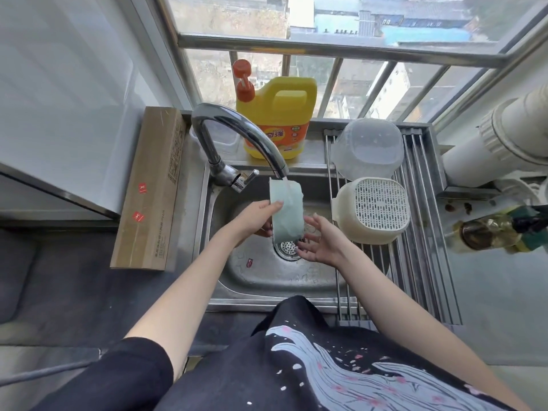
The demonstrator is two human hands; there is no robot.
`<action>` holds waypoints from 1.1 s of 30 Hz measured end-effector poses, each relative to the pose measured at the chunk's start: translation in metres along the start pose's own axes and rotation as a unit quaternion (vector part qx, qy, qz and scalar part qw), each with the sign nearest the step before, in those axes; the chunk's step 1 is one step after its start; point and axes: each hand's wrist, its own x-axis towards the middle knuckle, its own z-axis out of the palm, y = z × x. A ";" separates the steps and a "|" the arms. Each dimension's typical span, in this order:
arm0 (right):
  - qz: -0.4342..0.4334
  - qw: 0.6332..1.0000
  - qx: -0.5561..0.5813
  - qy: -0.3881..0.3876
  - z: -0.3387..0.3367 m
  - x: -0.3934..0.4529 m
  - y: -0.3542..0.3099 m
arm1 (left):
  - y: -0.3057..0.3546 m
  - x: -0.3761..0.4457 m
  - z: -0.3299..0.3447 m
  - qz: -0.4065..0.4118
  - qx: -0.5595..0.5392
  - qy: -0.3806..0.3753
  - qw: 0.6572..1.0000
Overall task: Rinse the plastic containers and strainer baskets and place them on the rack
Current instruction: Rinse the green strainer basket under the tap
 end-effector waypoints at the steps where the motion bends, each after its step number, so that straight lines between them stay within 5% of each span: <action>1: -0.004 1.000 0.002 -0.006 0.002 -0.001 0.000 | -0.002 -0.001 0.000 0.000 0.002 -0.010 1.000; 22: -0.064 0.998 -0.018 -0.018 0.017 -0.007 -0.001 | -0.012 -0.025 -0.003 0.040 0.292 -0.123 0.948; 28: -0.130 0.991 -0.020 -0.025 0.015 -0.011 0.001 | -0.001 -0.027 -0.006 -0.008 0.017 -0.062 0.998; 33: -0.152 0.984 -0.064 -0.062 0.006 -0.007 0.008 | 0.012 -0.024 -0.013 -0.033 -0.206 -0.057 0.976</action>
